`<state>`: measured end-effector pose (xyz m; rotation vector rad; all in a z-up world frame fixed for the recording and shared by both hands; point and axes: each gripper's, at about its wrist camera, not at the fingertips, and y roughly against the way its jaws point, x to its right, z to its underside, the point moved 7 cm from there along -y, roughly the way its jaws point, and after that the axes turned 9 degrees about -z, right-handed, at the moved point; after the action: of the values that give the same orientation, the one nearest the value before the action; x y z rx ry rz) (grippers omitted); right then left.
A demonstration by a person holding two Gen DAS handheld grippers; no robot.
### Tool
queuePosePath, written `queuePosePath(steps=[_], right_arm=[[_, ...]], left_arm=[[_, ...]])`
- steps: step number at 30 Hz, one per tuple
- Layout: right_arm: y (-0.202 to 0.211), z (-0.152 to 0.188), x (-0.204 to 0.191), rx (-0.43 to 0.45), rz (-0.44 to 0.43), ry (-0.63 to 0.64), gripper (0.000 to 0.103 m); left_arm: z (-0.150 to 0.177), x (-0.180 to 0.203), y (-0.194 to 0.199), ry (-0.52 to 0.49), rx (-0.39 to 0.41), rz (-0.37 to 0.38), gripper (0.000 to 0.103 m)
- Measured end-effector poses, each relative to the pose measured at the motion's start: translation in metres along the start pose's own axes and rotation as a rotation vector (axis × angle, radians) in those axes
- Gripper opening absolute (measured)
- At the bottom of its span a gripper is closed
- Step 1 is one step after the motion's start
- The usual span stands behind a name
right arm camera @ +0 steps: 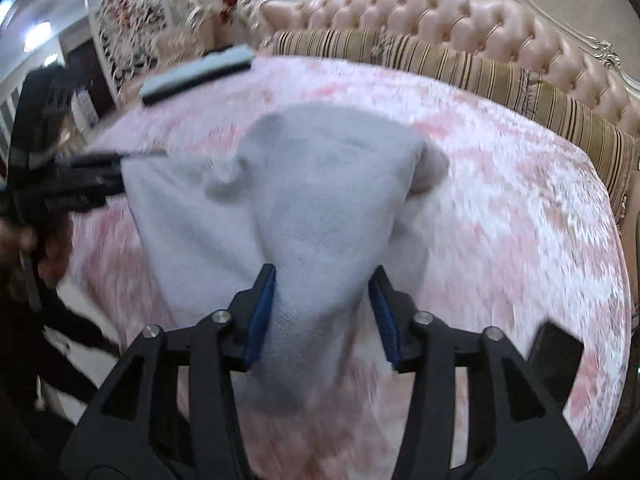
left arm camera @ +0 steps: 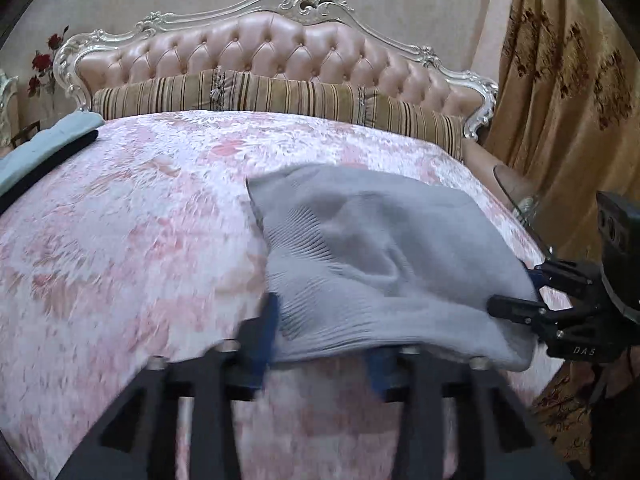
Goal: Fold clothes
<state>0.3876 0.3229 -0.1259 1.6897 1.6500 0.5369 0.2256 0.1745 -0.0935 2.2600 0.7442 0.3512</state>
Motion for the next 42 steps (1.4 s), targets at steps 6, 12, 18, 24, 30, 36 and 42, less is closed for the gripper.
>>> queuePosePath(steps=[6,12,18,24,30,36,42], right_arm=[[0.04,0.034,0.021,-0.025,0.064,-0.006,0.069],[0.073,0.01,0.056,0.076,0.216,-0.06,0.075],[0.031,-0.052,0.026,0.147,0.153,-0.032,0.092],[-0.038,-0.059,0.008,0.059,0.125,0.022,0.061],[-0.055,-0.026,0.024,-0.023,0.083,0.004,0.028],[-0.045,-0.029,0.028,-0.024,0.092,-0.01,0.038],[-0.004,-0.038,0.062,0.075,0.218,-0.104,0.077]], left_arm=[[0.022,-0.023,0.036,0.0,0.016,-0.054,0.074],[-0.004,-0.05,0.018,0.11,0.045,0.04,0.074],[-0.055,-0.036,-0.059,0.16,0.006,0.114,0.074],[-0.09,-0.049,-0.136,0.27,-0.065,0.116,0.074],[-0.103,-0.056,-0.186,0.352,-0.138,0.184,0.062],[-0.108,-0.037,-0.188,0.291,-0.148,0.209,0.007],[-0.118,-0.009,-0.122,0.211,-0.043,0.314,0.005]])
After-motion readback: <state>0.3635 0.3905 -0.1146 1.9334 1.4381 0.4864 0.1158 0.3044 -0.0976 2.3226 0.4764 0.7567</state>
